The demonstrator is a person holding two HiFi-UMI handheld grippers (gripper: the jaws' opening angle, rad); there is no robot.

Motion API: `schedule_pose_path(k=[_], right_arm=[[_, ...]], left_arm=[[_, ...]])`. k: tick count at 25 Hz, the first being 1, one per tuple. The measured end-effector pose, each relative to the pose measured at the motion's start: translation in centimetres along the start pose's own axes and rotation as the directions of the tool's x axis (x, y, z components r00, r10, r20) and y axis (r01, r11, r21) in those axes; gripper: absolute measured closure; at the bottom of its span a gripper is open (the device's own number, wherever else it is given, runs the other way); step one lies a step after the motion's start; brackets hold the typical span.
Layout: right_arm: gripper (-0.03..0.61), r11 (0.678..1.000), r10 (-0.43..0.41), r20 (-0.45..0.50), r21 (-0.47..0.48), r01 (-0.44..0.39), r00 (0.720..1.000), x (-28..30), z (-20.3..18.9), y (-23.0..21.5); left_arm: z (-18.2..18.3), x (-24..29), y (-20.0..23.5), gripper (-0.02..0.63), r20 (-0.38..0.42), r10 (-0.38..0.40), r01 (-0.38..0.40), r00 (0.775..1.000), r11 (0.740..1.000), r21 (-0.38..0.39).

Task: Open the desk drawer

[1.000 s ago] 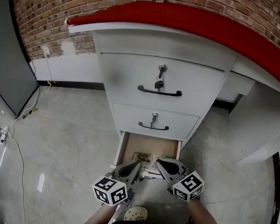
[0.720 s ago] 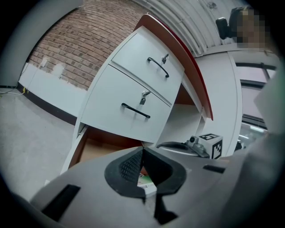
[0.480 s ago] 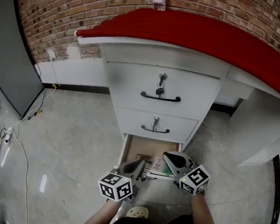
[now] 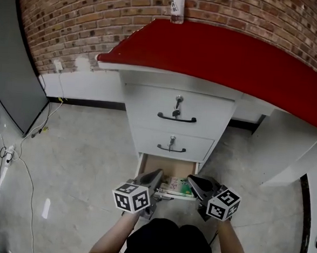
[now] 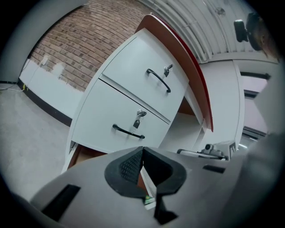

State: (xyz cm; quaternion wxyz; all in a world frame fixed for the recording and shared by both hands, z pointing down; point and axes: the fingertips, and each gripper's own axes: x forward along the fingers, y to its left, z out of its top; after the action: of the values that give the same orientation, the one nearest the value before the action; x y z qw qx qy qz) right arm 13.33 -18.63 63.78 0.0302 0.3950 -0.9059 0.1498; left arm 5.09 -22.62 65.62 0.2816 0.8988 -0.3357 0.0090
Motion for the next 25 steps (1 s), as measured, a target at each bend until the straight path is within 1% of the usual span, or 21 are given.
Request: schedule_pose_path(k=[1,2,3,5,7,10,12,13,14,15,17,19,21,25], right_arm=[[0.566,0.997,-0.002,0.02,0.077,0.0,1.0,0.2,0.0,0.2],[0.566,0.987,-0.004,0.042,0.162,-0.003,0.999,0.4,0.0,0.3],[0.565,0.969,-0.014,0.068,0.247,-0.003,0.998,0.6,0.2,0.1],[0.565,0.92,-0.062,0.117,0.391,0.011,0.991,1.1,0.8,-0.9],[0.565,0.88,-0.113,0.144,0.473,0.032,0.983,1.8,1.6,-2.0],[0.565,0.838,-0.132,0.164,0.546,0.021,0.978,3.7,3.2,-2.9],[0.563,0.786,-0.134,0.155,0.618,0.01,0.979,5.1,3.0,-3.7],[0.547,0.754,-0.14,0.138,0.657,0.015,0.98,5.7,2.3,-4.2],[0.486,0.721,-0.144,0.122,0.692,0.02,0.982,6.3,1.7,-4.7],[0.457,0.696,-0.144,0.114,0.718,0.018,0.983,6.8,1.2,-5.1],[0.456,0.661,-0.145,0.132,0.751,-0.003,0.981,7.7,0.9,-5.8],[0.456,0.64,-0.158,0.149,0.768,-0.014,0.976,8.3,1.0,-6.5],[0.456,0.629,-0.175,0.147,0.778,-0.005,0.973,8.7,1.0,-7.2],[0.456,0.601,-0.186,0.151,0.799,-0.009,0.971,9.6,0.9,-8.2]], left_arm=[[0.2,0.1,0.1,0.603,0.002,-0.003,0.003,1.0,1.0,-0.013],[0.4,0.1,0.3,0.603,0.001,-0.003,0.003,1.0,1.0,-0.023],[0.6,0.3,0.5,0.603,0.0,0.001,-0.001,1.0,0.999,-0.032],[1.1,0.6,1.1,0.603,-0.001,0.012,-0.012,1.0,0.998,-0.055],[1.7,0.8,1.6,0.603,0.009,0.013,-0.012,1.0,0.996,-0.093],[2.8,1.1,2.8,0.601,0.046,0.007,0.002,0.999,0.981,-0.195],[3.5,1.4,3.7,0.601,0.077,0.002,0.018,0.997,0.963,-0.268],[3.8,1.7,4.1,0.601,0.087,-0.001,0.026,0.996,0.957,-0.29],[4.0,2.0,4.3,0.6,0.093,-0.006,0.034,0.996,0.952,-0.303],[4.1,2.4,4.5,0.598,0.096,-0.014,0.044,0.995,0.949,-0.313],[4.2,3.4,4.6,0.579,0.09,-0.046,0.073,0.995,0.94,-0.333],[4.1,4.5,4.4,0.503,0.074,-0.086,0.106,0.994,0.93,-0.352],[4.2,5.4,4.5,0.495,0.063,-0.098,0.114,0.993,0.924,-0.364],[4.1,6.6,5.3,0.495,0.058,-0.082,0.099,0.995,0.913,-0.395]])
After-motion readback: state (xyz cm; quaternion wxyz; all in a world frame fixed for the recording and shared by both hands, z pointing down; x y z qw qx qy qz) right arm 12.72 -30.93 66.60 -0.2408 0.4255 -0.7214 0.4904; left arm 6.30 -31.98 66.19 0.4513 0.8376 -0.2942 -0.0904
